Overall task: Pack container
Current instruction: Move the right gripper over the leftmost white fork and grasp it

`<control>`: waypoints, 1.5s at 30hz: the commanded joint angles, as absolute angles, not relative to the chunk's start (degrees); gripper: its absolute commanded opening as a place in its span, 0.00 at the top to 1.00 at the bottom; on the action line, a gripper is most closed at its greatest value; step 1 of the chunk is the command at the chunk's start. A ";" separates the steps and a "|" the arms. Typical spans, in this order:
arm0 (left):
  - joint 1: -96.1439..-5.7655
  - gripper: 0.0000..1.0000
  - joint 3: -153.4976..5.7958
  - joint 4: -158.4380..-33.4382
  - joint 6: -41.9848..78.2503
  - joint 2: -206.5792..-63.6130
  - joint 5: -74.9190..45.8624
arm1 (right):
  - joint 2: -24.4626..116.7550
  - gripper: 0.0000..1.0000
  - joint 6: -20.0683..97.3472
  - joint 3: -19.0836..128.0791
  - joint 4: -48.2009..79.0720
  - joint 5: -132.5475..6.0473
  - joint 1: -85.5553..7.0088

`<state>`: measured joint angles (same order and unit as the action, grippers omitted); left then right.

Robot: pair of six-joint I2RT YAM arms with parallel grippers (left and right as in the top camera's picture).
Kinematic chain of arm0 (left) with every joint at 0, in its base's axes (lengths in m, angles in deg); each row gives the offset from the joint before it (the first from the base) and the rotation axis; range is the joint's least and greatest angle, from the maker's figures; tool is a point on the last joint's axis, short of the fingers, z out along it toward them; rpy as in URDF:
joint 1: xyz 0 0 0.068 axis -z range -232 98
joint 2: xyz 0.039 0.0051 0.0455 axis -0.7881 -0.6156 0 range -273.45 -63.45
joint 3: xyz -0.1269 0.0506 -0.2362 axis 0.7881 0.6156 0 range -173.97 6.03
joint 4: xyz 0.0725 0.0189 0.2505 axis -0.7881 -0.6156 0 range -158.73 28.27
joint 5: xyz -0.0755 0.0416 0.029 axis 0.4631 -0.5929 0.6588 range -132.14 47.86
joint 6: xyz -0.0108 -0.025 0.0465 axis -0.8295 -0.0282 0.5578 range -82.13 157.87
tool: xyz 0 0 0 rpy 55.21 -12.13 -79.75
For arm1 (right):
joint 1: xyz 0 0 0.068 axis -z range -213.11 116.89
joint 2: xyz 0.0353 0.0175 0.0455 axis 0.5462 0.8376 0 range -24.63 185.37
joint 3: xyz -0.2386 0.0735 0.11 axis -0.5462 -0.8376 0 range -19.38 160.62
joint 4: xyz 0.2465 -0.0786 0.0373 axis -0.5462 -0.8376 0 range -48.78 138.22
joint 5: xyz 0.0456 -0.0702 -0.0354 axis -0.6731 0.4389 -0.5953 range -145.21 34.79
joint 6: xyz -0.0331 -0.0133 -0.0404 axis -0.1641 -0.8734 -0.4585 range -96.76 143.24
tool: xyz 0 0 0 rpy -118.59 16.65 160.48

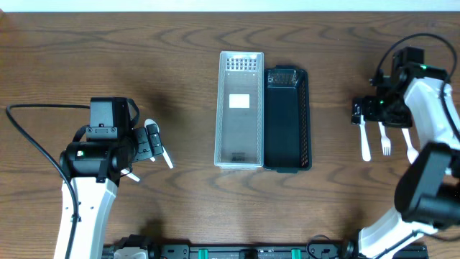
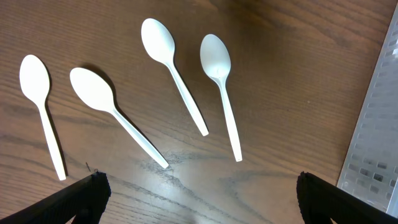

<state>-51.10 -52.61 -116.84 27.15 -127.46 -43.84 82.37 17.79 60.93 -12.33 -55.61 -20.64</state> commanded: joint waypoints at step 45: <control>-51.34 0.02 -53.31 -116.95 26.60 -127.39 -44.06 | 97.43 0.92 19.51 61.39 -9.21 -56.35 -20.64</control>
<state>-51.10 -52.61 -116.84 27.15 -127.46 -43.84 94.75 18.79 61.77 -9.62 -54.08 -20.64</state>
